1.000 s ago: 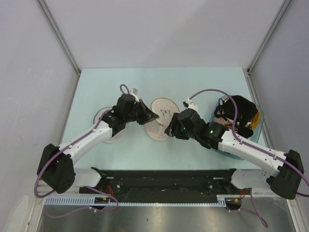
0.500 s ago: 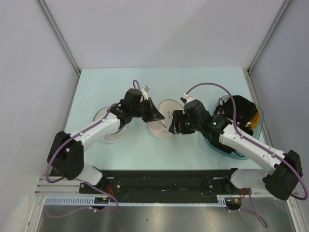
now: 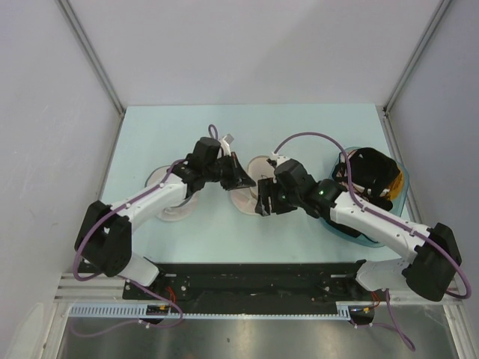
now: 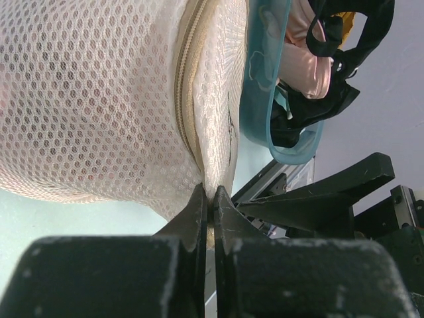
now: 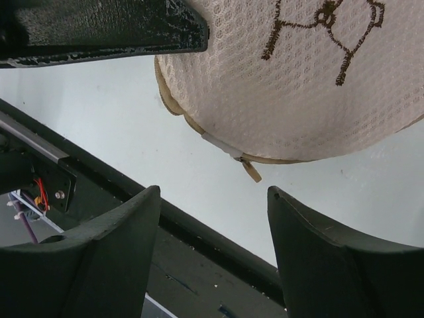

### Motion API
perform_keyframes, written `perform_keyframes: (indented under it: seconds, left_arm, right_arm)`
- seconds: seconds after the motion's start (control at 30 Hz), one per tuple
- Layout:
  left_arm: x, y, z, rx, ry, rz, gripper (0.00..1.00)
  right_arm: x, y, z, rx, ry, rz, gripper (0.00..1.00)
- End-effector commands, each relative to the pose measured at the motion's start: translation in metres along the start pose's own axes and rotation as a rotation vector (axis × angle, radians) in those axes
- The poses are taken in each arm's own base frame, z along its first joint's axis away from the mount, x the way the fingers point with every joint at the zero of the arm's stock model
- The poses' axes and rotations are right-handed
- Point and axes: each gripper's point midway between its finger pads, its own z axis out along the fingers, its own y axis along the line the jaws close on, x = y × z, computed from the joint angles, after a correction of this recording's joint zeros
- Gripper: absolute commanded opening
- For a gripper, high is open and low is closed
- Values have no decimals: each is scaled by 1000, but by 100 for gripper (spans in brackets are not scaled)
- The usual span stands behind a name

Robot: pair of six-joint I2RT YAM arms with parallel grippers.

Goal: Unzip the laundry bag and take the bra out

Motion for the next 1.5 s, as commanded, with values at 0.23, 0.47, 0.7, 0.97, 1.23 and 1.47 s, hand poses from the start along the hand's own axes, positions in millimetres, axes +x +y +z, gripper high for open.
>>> perform_keyframes:
  seconds: [0.23, 0.47, 0.7, 0.97, 1.23, 1.47]
  left_arm:
    - [-14, -22, -11, 91, -28, 27, 0]
    - [-14, -20, -10, 88, -26, 24, 0]
    - [-14, -21, -9, 95, -21, 22, 0]
    - [-14, -22, -9, 97, -19, 22, 1]
    - [-14, -24, -10, 102, -19, 29, 0]
    - [-14, -22, -9, 100, -20, 32, 0]
  right_arm:
    - [0, -3, 14, -20, -132, 44, 68]
    - [-9, 0, 10, -64, -261, 94, 63]
    - [-16, 12, 4, -121, -285, 70, 59]
    - [-14, 10, 9, -111, -277, 80, 53]
    - [-12, 0, 13, -59, -284, 85, 44]
    - [-5, -11, 18, -12, -282, 100, 0]
